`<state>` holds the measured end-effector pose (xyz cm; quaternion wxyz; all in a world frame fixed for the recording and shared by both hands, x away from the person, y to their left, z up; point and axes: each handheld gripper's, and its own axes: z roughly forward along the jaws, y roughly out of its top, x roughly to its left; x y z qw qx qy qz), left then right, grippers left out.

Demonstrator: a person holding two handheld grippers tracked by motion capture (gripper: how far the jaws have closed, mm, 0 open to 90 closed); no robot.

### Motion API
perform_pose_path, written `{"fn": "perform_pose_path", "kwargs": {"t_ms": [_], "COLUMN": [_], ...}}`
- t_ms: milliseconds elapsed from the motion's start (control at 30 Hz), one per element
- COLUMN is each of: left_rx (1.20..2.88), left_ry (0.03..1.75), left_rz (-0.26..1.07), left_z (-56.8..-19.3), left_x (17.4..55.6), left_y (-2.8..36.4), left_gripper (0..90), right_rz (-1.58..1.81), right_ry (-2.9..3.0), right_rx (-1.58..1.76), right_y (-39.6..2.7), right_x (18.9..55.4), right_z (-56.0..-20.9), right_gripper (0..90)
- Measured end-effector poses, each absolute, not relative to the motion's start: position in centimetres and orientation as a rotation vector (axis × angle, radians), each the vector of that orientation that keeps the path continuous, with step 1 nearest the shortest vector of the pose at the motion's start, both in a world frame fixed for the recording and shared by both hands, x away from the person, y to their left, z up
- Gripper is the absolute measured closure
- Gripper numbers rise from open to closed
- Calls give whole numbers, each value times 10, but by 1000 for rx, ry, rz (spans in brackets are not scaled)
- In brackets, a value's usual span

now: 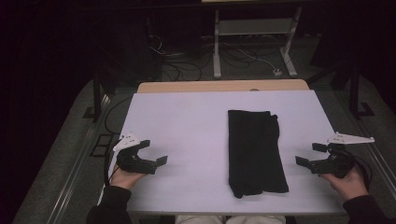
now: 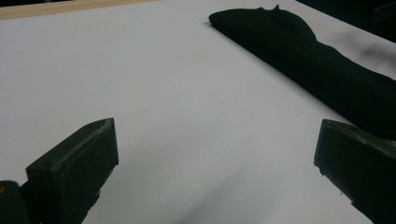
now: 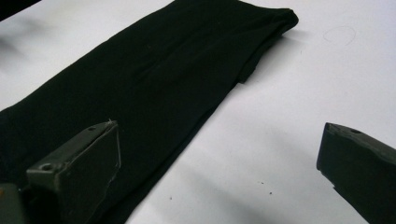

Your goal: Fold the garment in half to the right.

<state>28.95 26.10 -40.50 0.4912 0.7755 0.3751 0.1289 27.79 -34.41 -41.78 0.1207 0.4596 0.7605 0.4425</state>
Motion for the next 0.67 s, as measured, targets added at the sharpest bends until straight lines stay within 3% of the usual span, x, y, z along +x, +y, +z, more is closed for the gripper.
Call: {"fn": "perform_pose_path", "kwargs": {"t_ms": [667], "left_rx": [1779], "left_ry": [1029], "left_rz": [368], "left_z": [-420], "left_x": [269], "left_y": [298], "left_gripper": [0], "right_rz": [1270], "right_ry": [2260], "right_rx": [1329], "right_y": [-337], "right_x": [283], "right_z": [-421], "right_gripper": [0]}}
